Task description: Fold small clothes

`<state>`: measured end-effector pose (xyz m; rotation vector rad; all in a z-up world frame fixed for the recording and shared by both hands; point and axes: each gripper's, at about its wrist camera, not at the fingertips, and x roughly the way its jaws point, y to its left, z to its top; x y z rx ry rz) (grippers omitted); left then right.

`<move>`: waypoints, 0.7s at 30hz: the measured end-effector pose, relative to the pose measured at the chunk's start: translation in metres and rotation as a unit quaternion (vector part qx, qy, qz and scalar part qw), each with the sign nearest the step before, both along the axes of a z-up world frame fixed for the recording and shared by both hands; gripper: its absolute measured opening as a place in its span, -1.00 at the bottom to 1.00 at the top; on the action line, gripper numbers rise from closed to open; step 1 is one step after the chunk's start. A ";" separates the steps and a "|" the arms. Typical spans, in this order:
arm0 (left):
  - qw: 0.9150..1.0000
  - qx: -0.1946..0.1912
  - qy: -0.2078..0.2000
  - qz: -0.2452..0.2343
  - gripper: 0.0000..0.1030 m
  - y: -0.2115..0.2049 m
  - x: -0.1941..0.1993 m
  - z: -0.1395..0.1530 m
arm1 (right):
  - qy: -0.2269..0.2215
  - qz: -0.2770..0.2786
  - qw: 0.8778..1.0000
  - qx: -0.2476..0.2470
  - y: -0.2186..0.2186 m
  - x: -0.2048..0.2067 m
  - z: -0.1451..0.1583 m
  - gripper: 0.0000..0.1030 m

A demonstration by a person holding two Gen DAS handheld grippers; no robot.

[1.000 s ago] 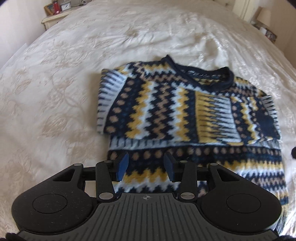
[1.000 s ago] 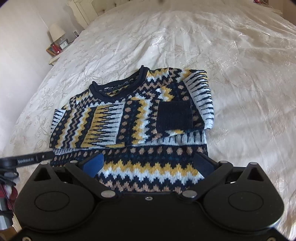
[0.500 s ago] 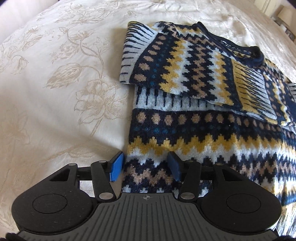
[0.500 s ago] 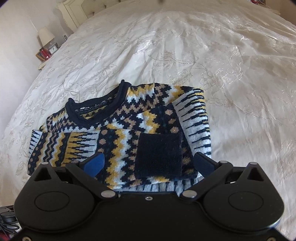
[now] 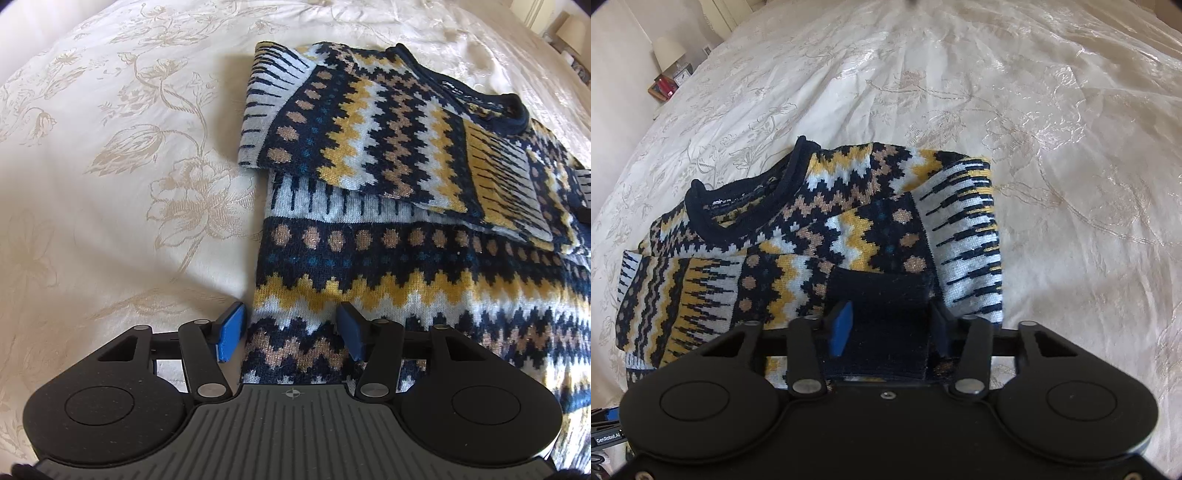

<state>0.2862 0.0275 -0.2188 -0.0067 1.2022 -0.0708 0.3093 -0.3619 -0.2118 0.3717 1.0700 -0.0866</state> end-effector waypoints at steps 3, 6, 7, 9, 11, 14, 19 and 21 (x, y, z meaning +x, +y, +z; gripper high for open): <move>1.000 -0.007 0.000 0.001 0.02 0.002 0.001 0.008 | 0.000 0.016 1.000 -0.001 0.002 0.000 0.008 -0.68; 1.000 -0.015 -0.019 -0.004 0.01 0.003 -0.002 0.025 | -0.038 0.053 0.998 0.003 0.011 -0.004 0.032 -0.73; 0.999 -0.018 -0.031 -0.008 0.01 0.003 -0.002 0.033 | -0.053 0.064 0.997 0.004 0.013 -0.007 0.042 -0.74; 0.998 -0.026 -0.054 -0.016 0.02 0.002 -0.001 0.050 | -0.080 0.073 0.994 -0.005 0.015 -0.011 0.064 -0.74; 0.996 -0.035 -0.077 -0.017 0.03 0.002 0.007 0.064 | -0.092 0.051 0.994 -0.015 0.007 -0.014 0.074 -0.74; 0.995 -0.043 -0.090 -0.014 0.03 -0.004 0.030 0.073 | -0.053 0.017 0.998 -0.033 -0.010 -0.005 0.057 -0.74; 0.995 -0.033 -0.093 -0.014 0.03 -0.022 0.070 0.067 | -0.016 0.005 0.999 -0.038 -0.017 0.003 0.031 -0.73; 0.995 -0.026 -0.094 -0.019 0.03 -0.030 0.083 0.061 | -0.015 0.010 0.999 -0.039 -0.014 0.004 0.028 -0.71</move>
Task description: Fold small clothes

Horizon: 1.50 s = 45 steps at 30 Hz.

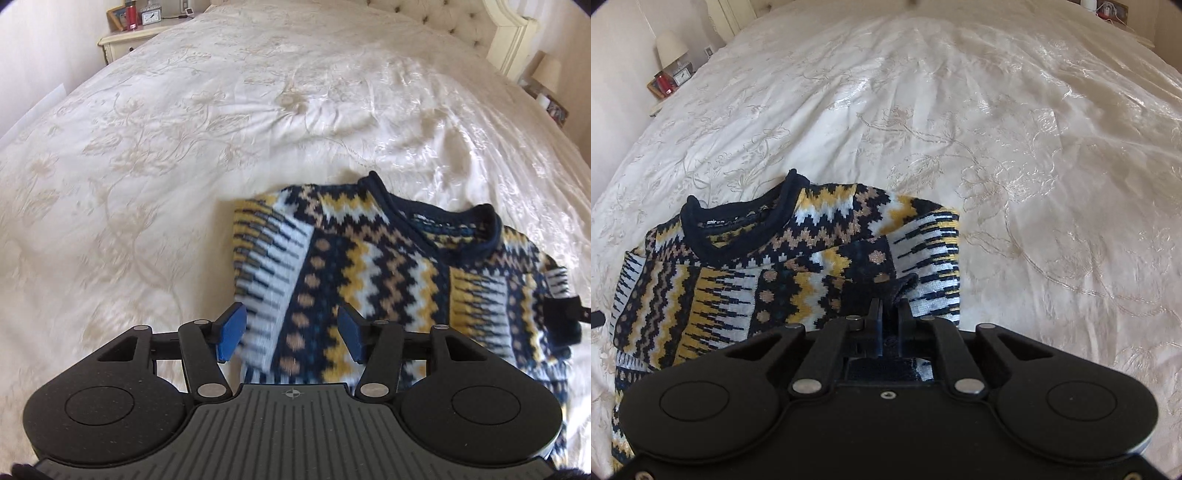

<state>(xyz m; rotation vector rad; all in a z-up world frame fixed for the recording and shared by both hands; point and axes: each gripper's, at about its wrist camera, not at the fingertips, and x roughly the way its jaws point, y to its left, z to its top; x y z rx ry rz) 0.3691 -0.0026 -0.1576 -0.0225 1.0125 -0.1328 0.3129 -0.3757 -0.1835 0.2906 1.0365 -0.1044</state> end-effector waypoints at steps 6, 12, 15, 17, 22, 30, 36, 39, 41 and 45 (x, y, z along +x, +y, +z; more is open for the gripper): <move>0.998 0.056 0.034 0.014 0.03 0.002 0.029 -0.036 | 0.019 0.010 1.000 -0.022 0.002 -0.001 -0.011 -0.55; 0.997 0.034 0.054 0.046 0.46 0.030 0.027 -0.059 | 0.041 -0.010 0.999 -0.034 -0.011 -0.007 -0.026 -0.27; 0.997 0.026 0.052 0.048 0.53 0.035 0.024 -0.059 | 0.042 -0.028 0.998 -0.032 -0.019 -0.011 -0.029 0.04; 0.998 0.020 0.049 0.043 0.54 0.036 0.022 -0.058 | 0.042 -0.040 0.998 -0.022 -0.024 -0.012 -0.029 0.11; 0.998 0.010 0.055 0.026 0.59 0.037 0.013 -0.051 | 0.037 -0.047 0.998 -0.013 -0.025 -0.022 -0.022 0.44; 0.996 0.028 0.083 0.022 0.62 0.025 -0.032 -0.033 | 0.038 -0.025 0.999 0.019 0.001 -0.060 -0.009 0.84; 0.994 0.039 0.099 0.010 0.84 0.018 -0.069 -0.023 | 0.055 -0.002 0.998 0.039 0.030 -0.092 -0.002 0.99; 0.993 0.046 0.109 0.003 0.84 0.015 -0.086 -0.021 | 0.061 0.010 0.997 0.035 0.046 -0.108 0.002 0.99; 0.992 0.049 0.117 -0.002 0.84 0.014 -0.098 -0.021 | 0.063 0.014 0.997 0.039 0.053 -0.117 0.003 0.99; 0.991 0.030 0.127 0.003 0.84 0.018 -0.119 -0.022 | 0.069 0.021 0.997 0.042 0.065 -0.135 0.003 0.99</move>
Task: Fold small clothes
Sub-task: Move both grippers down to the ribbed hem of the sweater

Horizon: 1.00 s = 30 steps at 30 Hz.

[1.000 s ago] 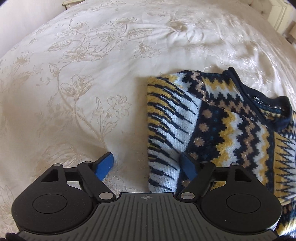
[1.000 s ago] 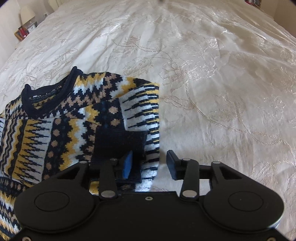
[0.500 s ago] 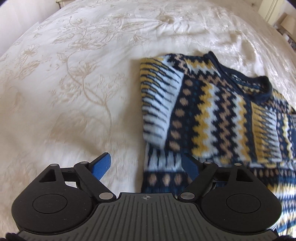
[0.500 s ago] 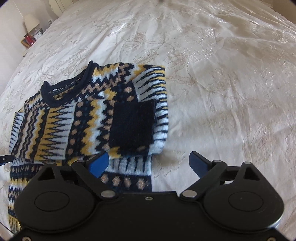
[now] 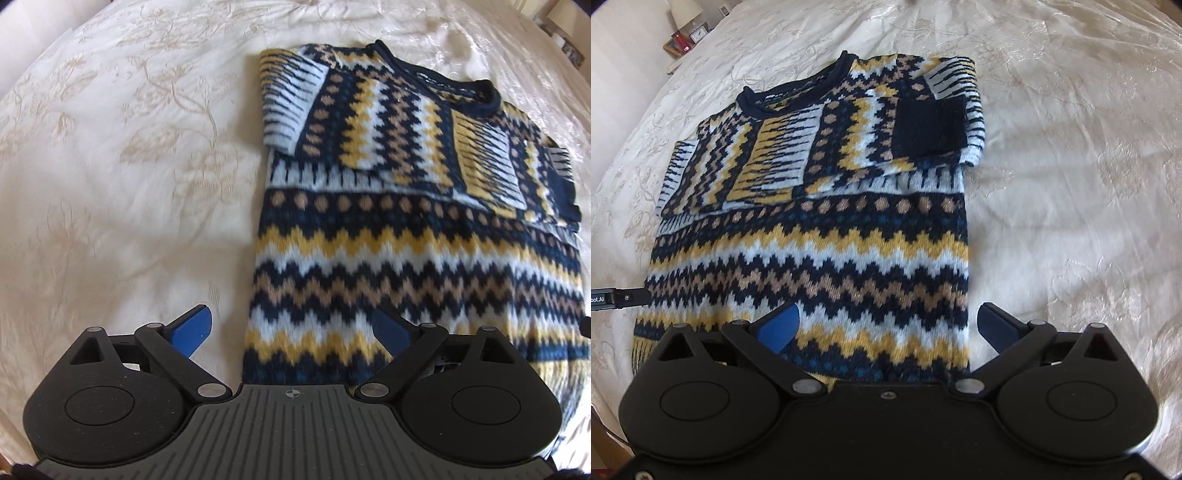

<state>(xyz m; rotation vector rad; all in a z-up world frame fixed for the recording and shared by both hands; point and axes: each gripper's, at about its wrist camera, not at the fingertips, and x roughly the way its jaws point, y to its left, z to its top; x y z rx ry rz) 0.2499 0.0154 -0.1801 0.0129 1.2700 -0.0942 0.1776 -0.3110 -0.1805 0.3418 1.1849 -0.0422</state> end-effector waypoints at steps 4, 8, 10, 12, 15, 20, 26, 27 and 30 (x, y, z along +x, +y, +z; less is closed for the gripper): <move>1.000 -0.009 0.003 0.010 0.84 0.005 -0.023 -0.002 | 0.006 0.015 1.000 0.001 0.008 -0.016 0.000 0.99; 1.000 -0.012 0.009 0.011 0.84 0.010 -0.044 -0.006 | 0.016 0.041 0.999 -0.009 0.013 -0.032 -0.002 0.99; 1.000 -0.013 0.012 0.010 0.84 0.013 -0.054 -0.008 | 0.022 0.054 0.998 -0.008 0.015 -0.040 -0.004 0.99; 1.000 -0.014 0.017 0.008 0.84 0.017 -0.065 -0.012 | 0.026 0.062 0.998 -0.004 0.016 -0.048 -0.007 0.99; 1.000 -0.016 0.027 0.002 0.84 0.020 -0.079 -0.018 | 0.037 0.065 0.997 0.003 0.016 -0.059 -0.012 0.99; 0.999 -0.017 0.037 -0.013 0.86 0.021 -0.094 -0.033 | 0.048 0.066 0.997 0.017 0.016 -0.074 -0.018 0.99; 0.998 -0.029 0.020 -0.045 0.86 0.022 -0.109 -0.034 | 0.049 0.088 0.994 0.042 0.023 -0.090 -0.020 0.99; 0.998 -0.029 0.019 -0.052 0.86 0.022 -0.113 -0.035 | 0.051 0.092 0.993 0.044 0.025 -0.093 -0.021 0.99; 0.998 -0.036 0.014 -0.052 0.87 0.025 -0.118 -0.037 | 0.055 0.096 0.993 0.047 0.028 -0.099 -0.026 0.99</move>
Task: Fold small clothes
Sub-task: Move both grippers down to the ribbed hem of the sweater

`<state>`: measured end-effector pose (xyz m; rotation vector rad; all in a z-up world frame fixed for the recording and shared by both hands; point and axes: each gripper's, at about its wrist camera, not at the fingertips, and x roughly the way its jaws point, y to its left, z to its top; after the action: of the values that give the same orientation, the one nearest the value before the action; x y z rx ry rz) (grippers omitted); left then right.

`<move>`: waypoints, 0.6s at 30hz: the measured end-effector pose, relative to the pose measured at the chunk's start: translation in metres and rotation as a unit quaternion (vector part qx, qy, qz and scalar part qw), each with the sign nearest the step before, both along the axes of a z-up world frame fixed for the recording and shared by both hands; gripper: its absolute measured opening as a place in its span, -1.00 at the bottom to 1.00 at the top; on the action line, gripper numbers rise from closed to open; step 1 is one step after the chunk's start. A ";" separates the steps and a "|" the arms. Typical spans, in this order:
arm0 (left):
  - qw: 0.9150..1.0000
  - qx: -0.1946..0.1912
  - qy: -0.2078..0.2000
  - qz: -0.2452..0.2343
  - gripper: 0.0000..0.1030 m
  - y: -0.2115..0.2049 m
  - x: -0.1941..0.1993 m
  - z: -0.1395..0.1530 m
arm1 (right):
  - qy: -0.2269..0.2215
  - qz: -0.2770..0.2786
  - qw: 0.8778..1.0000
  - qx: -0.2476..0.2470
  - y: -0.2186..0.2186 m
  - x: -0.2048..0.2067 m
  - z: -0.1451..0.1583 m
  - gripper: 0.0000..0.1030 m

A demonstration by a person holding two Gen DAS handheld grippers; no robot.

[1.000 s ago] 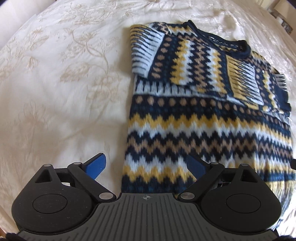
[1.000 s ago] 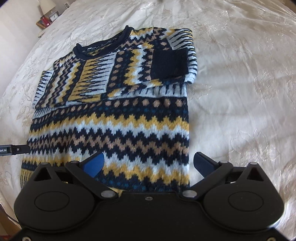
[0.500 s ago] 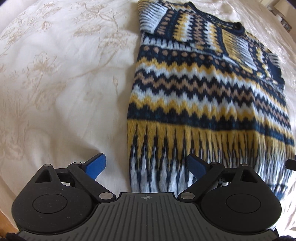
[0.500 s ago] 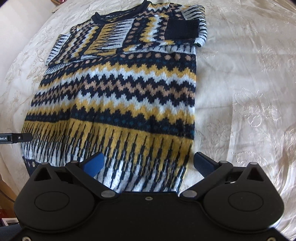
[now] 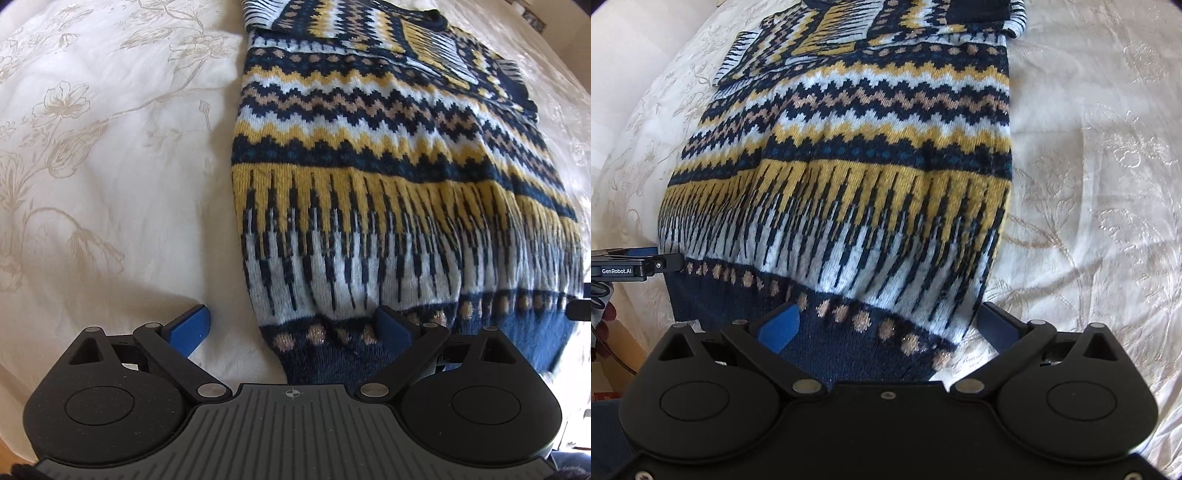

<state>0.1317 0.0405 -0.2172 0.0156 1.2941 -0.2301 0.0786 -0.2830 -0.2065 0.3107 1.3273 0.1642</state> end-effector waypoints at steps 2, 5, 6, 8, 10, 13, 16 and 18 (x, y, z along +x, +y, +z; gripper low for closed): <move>1.000 -0.004 -0.001 0.007 0.87 0.001 -0.001 -0.004 | 0.001 -0.007 1.000 0.003 0.000 -0.002 -0.004 0.99; 1.000 -0.002 0.003 0.004 0.99 -0.003 0.005 -0.009 | 0.002 -0.023 1.000 0.010 -0.003 -0.003 -0.011 0.99; 1.000 0.000 0.004 0.002 0.99 -0.005 0.006 -0.012 | 0.003 -0.027 1.000 0.012 -0.004 -0.002 -0.013 0.99; 1.000 0.007 0.003 -0.001 0.99 -0.008 0.010 -0.016 | 0.003 -0.029 0.999 0.013 -0.004 -0.001 -0.018 1.00; 1.000 0.008 -0.001 0.003 1.00 -0.006 0.008 -0.016 | 0.004 -0.024 1.000 0.011 -0.004 0.001 -0.021 1.00; 1.000 0.010 -0.017 0.007 1.00 -0.007 0.007 -0.017 | 0.001 -0.012 1.000 0.008 -0.003 0.001 -0.026 1.00; 0.999 0.011 -0.042 0.011 1.00 -0.007 0.001 -0.019 | -0.008 -0.004 1.000 0.006 -0.003 -0.002 -0.029 1.00; 0.998 0.013 -0.056 0.012 1.00 -0.006 -0.006 -0.020 | -0.016 -0.003 1.000 0.003 -0.003 -0.006 -0.029 1.00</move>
<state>0.1254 0.0343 -0.2375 0.0343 1.1843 -0.1901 0.0724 -0.2857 -0.2353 0.3155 1.2947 0.1674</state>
